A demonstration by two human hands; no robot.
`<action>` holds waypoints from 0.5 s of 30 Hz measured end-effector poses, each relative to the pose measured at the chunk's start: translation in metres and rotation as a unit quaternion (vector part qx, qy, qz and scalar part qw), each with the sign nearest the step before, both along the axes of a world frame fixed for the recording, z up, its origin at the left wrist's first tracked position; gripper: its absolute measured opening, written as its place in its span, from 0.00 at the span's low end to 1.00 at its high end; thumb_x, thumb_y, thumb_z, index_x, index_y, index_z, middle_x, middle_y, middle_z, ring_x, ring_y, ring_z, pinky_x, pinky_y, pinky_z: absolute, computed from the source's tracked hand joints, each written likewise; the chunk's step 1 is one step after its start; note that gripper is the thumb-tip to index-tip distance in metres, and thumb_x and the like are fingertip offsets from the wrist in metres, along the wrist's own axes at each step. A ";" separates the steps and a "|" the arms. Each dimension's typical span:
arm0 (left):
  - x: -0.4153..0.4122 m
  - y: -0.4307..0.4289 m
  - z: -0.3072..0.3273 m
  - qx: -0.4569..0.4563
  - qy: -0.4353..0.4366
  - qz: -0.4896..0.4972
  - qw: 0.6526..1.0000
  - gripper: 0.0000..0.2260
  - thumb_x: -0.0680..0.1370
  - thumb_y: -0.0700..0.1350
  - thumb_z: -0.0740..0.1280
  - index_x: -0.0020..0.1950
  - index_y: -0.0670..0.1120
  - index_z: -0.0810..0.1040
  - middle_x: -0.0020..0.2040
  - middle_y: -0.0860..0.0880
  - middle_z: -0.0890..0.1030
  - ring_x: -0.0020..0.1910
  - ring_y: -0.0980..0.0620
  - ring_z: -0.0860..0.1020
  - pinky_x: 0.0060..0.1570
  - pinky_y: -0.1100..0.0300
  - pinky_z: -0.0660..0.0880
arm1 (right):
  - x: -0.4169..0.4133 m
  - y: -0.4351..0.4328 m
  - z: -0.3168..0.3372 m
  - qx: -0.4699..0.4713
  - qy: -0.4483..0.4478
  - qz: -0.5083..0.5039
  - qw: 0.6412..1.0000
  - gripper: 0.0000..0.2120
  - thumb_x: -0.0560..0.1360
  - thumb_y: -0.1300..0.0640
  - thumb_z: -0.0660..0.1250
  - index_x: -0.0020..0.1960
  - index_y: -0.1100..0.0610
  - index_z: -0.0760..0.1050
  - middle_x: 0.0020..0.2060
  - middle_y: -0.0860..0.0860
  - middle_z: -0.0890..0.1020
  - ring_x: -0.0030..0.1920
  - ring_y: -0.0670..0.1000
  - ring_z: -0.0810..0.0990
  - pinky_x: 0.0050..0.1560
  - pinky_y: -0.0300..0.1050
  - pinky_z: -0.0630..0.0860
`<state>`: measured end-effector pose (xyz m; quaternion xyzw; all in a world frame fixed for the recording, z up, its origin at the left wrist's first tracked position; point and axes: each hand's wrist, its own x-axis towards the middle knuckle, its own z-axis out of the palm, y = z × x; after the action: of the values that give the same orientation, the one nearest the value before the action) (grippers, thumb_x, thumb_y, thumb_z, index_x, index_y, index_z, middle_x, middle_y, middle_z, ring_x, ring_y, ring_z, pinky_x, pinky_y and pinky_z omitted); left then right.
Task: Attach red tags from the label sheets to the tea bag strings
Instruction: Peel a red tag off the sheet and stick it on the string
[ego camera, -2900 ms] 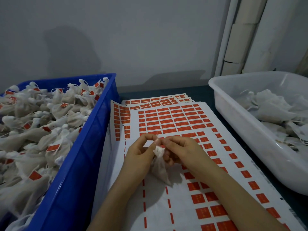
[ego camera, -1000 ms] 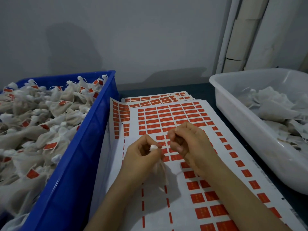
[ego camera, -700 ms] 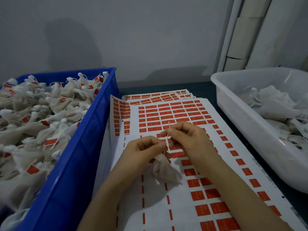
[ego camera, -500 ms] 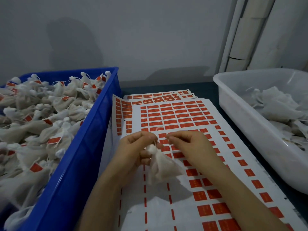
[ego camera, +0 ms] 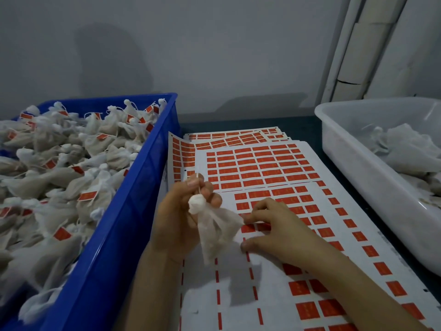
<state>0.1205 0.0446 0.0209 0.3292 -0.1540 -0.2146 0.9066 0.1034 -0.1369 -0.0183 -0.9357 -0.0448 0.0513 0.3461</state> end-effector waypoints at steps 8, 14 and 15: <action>0.001 0.003 -0.002 -0.042 0.013 0.013 0.999 0.10 0.61 0.43 0.77 0.37 0.46 0.78 0.30 0.51 0.78 0.29 0.56 0.77 0.34 0.64 0.78 | -0.003 0.003 0.000 -0.034 -0.037 0.000 0.999 0.21 0.67 0.44 0.73 0.59 0.45 0.76 0.49 0.35 0.68 0.53 0.40 0.67 0.57 0.39 0.67; 0.003 0.002 -0.004 -0.032 0.025 0.036 0.999 0.10 0.60 0.43 0.77 0.36 0.46 0.78 0.29 0.51 0.77 0.28 0.56 0.76 0.33 0.64 0.77 | -0.001 0.005 0.002 -0.037 -0.053 -0.005 0.998 0.17 0.69 0.46 0.72 0.56 0.47 0.79 0.48 0.36 0.71 0.50 0.40 0.67 0.53 0.36 0.65; 0.003 0.002 -0.004 -0.027 0.028 0.041 0.998 0.11 0.59 0.43 0.77 0.36 0.46 0.78 0.29 0.51 0.76 0.28 0.56 0.76 0.32 0.64 0.77 | -0.001 0.005 0.003 -0.033 -0.052 -0.007 0.998 0.16 0.69 0.47 0.72 0.56 0.47 0.79 0.47 0.36 0.70 0.49 0.40 0.67 0.51 0.35 0.64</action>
<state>0.1232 0.0462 0.0165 0.3044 -0.1205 -0.1819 0.9272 0.1025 -0.1322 -0.0157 -0.9482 -0.0547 0.0017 0.3128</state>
